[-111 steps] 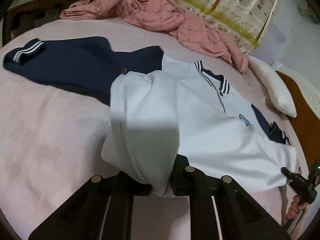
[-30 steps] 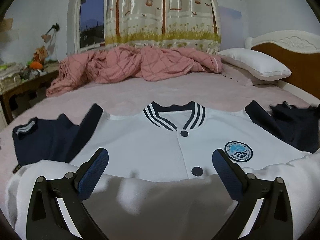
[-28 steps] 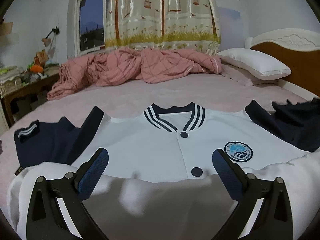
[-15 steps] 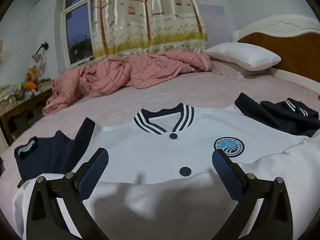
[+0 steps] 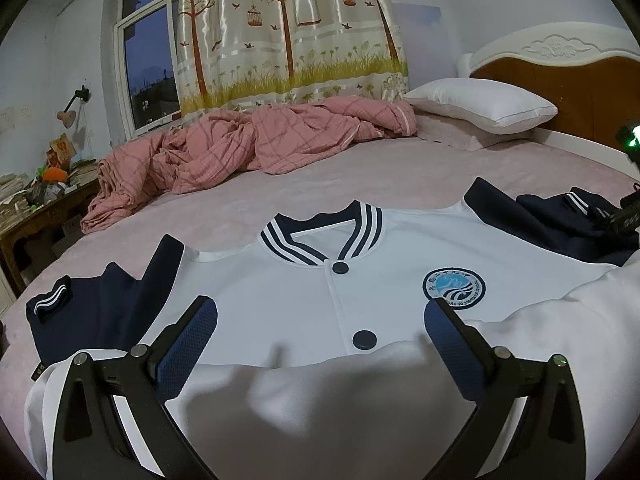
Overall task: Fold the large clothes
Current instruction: 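Lift the navy sleeve cuff with the right tool toward the jacket badge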
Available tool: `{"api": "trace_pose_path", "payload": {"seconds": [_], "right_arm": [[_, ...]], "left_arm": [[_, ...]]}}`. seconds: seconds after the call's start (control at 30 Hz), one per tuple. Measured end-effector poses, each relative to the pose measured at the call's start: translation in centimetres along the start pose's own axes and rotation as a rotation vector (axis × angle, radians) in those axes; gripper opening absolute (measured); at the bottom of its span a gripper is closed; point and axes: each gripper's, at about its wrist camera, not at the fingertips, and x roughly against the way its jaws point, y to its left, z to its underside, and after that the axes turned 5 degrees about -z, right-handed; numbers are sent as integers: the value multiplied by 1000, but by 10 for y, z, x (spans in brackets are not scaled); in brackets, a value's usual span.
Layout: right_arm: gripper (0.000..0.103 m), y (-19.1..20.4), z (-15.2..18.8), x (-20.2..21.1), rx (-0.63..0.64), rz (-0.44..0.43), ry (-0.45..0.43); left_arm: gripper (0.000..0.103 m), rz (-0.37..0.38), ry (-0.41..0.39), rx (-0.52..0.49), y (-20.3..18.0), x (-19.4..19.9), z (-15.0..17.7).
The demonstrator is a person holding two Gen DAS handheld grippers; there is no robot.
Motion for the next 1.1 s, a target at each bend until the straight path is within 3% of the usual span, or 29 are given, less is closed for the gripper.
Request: {"api": "trace_pose_path", "payload": {"seconds": [0.07,0.1,0.17,0.23,0.27,0.3,0.5,0.63,0.73,0.87,0.9,0.93,1.0,1.1], "right_arm": [[94,-5,1,-8,-52,2,28],[76,-11,2,-9,-97,-7,20],[71,-27,5,-8,-185,-22,2],[56,-39,13,-2,-260,2,-50],[31,-41,15,-1,-268,20,-52],[20,-43,16,0,-268,46,-51],[14,-50,15,59,-359,2,-205],[14,-22,12,130,-342,-183,-341],[14,17,8,173,-280,-337,-395],[14,69,12,185,-250,-576,-356],[14,79,13,180,-246,-600,-335],[14,94,16,172,-228,-619,-299],[14,122,25,150,-200,-573,-240],[19,147,39,121,-199,-546,-170]], "left_arm": [[103,0,0,1,0,0,0],[103,0,0,2,0,0,0],[103,2,-1,5,1,0,0],[103,0,-1,4,0,0,0],[103,1,-2,5,0,1,0],[103,1,-3,7,0,1,0],[103,-3,-12,12,1,4,-3],[98,77,-113,72,16,31,-12],[92,134,-101,121,23,50,-20],[85,296,-31,216,28,60,-27],[84,309,-10,229,29,61,-29],[82,309,16,239,29,59,-31],[81,324,49,257,30,56,-30],[82,427,76,261,26,54,-23]]}}
